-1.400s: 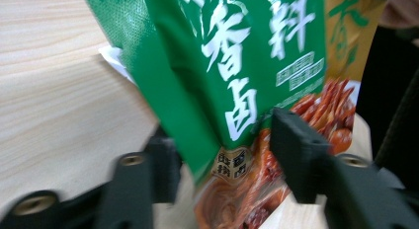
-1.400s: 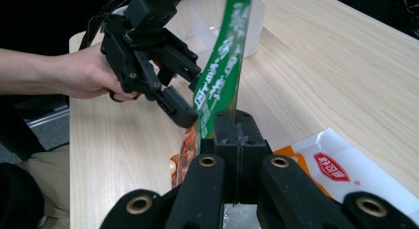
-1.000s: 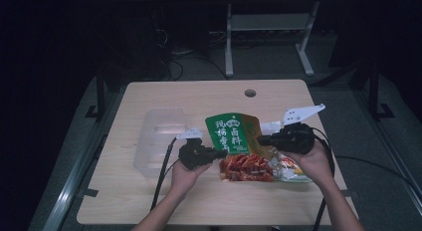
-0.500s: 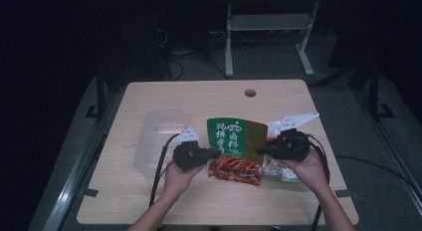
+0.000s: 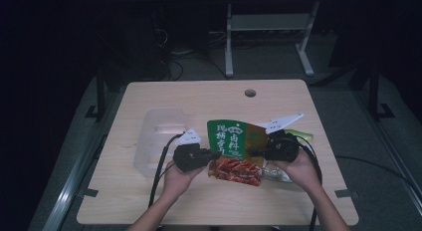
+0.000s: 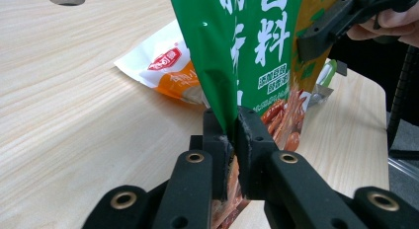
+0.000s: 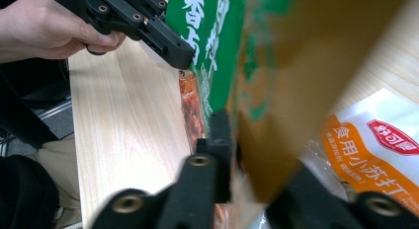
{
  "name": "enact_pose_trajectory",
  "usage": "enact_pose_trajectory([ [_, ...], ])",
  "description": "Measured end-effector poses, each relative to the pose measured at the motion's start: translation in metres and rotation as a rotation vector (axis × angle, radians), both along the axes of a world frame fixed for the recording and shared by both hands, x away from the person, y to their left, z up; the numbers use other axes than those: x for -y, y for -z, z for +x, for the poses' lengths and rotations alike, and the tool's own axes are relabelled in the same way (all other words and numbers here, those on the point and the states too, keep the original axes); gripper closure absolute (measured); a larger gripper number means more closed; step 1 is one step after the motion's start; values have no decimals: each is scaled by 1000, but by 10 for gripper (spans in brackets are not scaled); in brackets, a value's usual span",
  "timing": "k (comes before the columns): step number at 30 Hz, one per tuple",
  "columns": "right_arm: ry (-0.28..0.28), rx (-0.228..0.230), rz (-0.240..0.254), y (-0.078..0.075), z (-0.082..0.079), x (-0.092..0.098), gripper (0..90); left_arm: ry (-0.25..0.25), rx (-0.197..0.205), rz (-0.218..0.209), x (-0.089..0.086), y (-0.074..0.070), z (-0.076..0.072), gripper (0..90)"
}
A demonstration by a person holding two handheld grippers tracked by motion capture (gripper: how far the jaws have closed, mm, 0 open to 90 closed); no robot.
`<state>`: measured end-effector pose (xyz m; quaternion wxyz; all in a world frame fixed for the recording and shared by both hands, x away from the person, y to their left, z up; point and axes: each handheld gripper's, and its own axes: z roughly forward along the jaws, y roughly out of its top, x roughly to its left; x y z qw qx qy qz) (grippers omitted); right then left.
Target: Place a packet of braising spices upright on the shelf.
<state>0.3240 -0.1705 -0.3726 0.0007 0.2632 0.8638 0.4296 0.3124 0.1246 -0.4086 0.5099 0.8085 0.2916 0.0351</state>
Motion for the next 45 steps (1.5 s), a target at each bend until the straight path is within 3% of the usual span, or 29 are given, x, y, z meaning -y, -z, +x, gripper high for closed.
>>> enact_pose_trajectory([
  [5,-7,-9,17,-1,-2,0,897,-16,6,16,-3,-2,-4,722],
  [10,-12,21,35,-6,-11,-2,899,-24,15,30,-7,-4,-13,626],
  [15,-2,63,37,-13,-21,-4,899,-26,48,59,-13,-9,-24,582],
  [22,14,87,58,-27,-24,0,900,-28,62,68,-21,-11,-33,550],
  [26,30,90,83,-37,-23,2,899,-18,72,87,-24,-8,-40,546],
  [31,50,110,73,-47,-16,-2,900,11,89,112,-27,-2,-48,538],
  [38,49,117,62,-55,-6,-11,899,0,87,88,-31,5,-52,530],
  [45,36,127,56,-64,4,-25,900,5,110,84,-33,5,-55,506],
])
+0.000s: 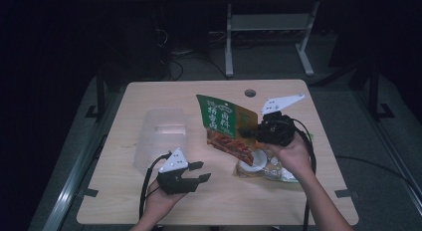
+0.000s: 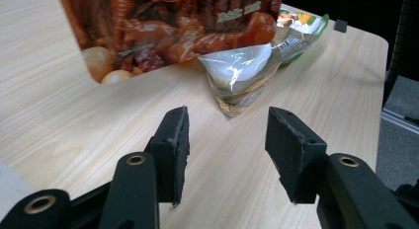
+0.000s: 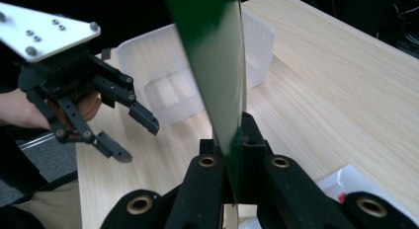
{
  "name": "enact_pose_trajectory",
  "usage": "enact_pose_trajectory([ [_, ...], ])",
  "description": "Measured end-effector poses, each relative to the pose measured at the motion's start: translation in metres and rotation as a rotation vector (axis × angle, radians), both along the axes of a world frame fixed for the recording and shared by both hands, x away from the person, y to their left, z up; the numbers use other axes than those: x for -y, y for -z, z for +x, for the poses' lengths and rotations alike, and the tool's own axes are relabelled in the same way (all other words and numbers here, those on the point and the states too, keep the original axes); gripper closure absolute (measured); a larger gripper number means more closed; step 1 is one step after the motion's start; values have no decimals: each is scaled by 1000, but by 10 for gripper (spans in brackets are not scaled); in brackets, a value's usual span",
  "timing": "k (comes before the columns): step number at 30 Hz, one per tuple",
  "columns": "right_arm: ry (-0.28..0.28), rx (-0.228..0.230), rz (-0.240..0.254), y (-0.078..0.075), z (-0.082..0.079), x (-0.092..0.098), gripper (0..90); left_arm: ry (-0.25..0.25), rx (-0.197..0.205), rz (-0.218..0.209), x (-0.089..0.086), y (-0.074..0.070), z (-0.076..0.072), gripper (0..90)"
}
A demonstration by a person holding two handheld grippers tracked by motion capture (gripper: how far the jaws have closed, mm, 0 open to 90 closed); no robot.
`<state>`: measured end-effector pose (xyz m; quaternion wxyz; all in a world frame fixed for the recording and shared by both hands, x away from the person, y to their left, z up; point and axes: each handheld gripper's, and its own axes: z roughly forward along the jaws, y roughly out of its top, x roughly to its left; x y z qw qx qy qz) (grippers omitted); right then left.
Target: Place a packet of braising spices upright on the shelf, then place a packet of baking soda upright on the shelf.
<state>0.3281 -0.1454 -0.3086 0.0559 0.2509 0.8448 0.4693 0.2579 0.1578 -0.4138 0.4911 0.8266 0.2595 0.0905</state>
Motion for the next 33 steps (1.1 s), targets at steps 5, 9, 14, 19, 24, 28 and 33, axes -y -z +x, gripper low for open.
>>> enact_pose_trajectory([
  [5,-8,4,6,-4,5,-7,899,14,12,7,3,2,-1,480],
  [9,-11,8,5,-6,10,-12,899,26,10,19,3,3,-1,461],
  [14,-8,7,10,-7,16,-17,899,18,9,10,1,4,1,445],
  [19,-14,-7,17,-7,24,-20,899,9,6,19,0,5,0,427],
  [24,-21,-4,16,-9,26,-26,899,-4,15,13,-3,4,-1,412],
  [28,-30,-6,8,-9,27,-31,899,-1,18,20,-3,5,-2,405],
  [33,-49,0,2,-12,29,-37,899,-2,17,23,-1,5,-3,394],
])
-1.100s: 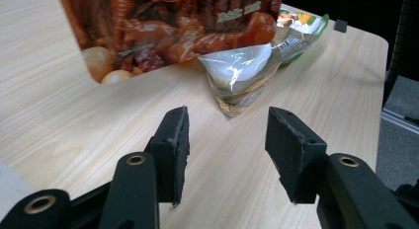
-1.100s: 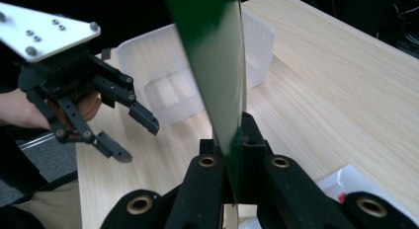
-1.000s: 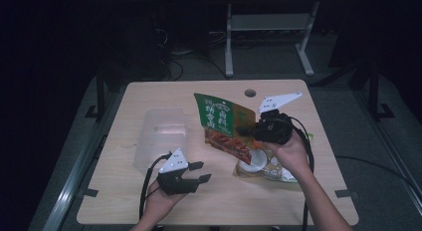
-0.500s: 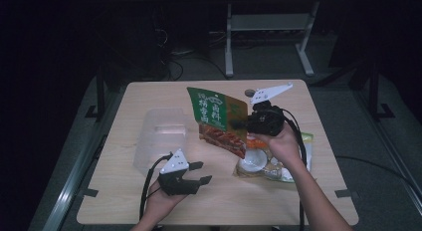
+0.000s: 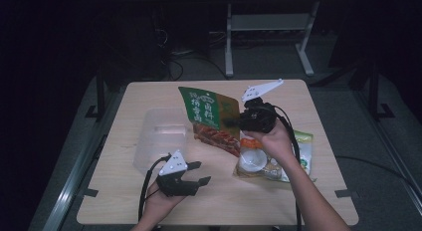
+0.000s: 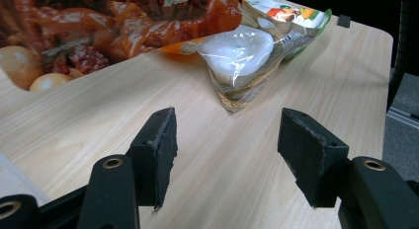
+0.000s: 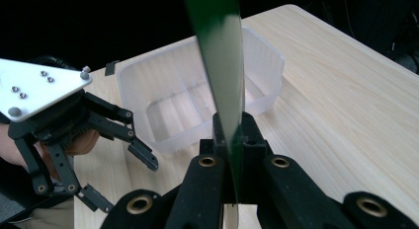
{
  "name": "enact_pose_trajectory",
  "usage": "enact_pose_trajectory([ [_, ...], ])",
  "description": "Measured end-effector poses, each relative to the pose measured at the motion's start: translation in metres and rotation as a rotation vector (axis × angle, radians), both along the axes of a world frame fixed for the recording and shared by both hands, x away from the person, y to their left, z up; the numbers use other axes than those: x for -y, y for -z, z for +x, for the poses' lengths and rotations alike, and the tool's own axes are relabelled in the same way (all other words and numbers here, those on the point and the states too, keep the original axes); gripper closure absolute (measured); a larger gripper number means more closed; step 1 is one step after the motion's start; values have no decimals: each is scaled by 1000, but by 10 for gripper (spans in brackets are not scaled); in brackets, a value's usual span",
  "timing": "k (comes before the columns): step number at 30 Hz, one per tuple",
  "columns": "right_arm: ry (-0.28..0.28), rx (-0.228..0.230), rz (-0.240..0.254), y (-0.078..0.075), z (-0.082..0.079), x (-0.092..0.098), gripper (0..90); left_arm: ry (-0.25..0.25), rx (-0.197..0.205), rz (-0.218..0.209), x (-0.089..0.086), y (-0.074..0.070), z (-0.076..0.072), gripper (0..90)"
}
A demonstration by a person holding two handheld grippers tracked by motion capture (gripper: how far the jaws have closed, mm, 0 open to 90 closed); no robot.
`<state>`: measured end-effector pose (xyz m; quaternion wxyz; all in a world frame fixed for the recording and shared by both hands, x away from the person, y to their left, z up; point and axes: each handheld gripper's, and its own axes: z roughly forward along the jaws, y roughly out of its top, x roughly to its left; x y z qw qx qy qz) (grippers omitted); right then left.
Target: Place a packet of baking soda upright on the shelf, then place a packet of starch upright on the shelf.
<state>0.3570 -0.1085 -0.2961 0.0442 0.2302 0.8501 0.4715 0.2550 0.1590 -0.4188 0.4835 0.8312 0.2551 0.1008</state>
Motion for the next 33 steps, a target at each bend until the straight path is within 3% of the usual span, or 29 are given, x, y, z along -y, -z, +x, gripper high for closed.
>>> enact_pose_trajectory([
  [21,-42,-1,-6,-10,19,-43,899,14,2,0,3,0,-2,383],
  [27,-55,3,-3,-14,27,-58,899,24,9,25,4,2,-5,381],
  [33,-75,9,2,-14,38,-76,899,18,9,8,2,2,-6,379],
])
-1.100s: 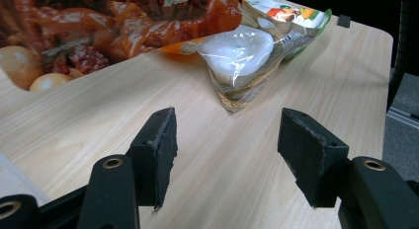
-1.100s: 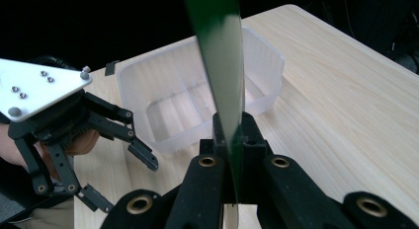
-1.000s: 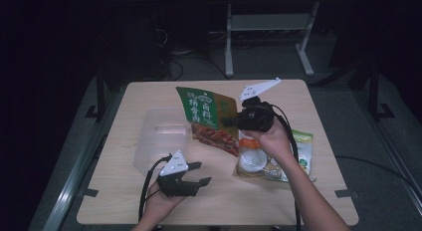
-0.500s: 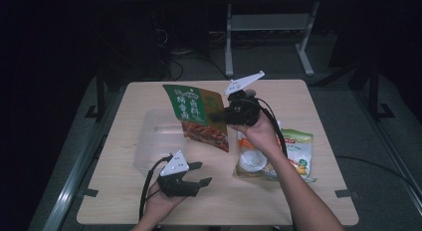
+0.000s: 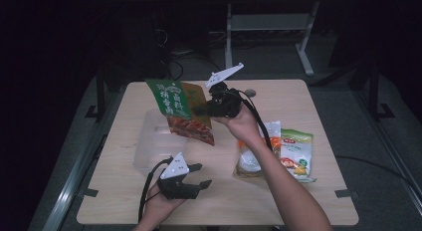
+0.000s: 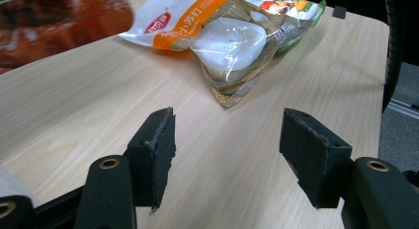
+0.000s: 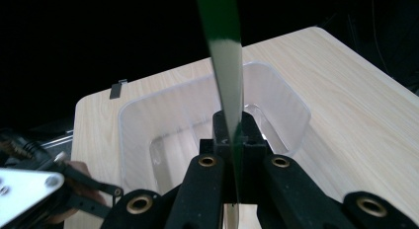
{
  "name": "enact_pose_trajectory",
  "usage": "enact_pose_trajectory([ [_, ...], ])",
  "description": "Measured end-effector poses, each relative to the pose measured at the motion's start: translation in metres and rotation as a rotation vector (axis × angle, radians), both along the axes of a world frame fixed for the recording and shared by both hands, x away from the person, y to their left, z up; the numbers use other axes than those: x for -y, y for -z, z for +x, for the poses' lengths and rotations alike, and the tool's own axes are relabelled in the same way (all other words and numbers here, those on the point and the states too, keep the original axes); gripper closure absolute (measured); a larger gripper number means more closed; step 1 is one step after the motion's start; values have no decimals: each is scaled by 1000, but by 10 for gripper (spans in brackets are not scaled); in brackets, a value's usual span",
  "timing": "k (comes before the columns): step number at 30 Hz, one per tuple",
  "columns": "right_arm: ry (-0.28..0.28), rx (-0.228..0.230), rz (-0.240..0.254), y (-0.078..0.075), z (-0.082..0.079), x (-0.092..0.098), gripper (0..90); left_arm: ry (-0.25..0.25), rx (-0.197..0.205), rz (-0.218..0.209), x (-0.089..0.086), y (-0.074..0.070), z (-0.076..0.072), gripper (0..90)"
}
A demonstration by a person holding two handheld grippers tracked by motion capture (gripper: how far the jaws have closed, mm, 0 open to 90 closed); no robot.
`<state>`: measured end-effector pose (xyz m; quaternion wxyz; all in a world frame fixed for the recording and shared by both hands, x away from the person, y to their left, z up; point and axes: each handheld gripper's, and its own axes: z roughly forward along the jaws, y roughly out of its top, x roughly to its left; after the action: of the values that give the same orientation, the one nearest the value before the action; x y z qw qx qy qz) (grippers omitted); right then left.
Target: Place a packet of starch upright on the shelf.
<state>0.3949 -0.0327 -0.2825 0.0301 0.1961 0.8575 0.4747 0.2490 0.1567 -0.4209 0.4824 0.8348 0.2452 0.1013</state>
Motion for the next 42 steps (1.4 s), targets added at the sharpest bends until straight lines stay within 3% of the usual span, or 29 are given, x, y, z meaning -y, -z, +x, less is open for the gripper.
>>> enact_pose_trajectory([
  [12,-13,28,-4,-6,18,-26,899,-2,-1,-11,1,0,-3,373],
  [27,-16,38,10,-7,40,-57,899,12,11,16,-1,-1,-1,370],
  [42,24,13,43,18,60,-74,899,9,10,2,-2,-1,-1,368],
])
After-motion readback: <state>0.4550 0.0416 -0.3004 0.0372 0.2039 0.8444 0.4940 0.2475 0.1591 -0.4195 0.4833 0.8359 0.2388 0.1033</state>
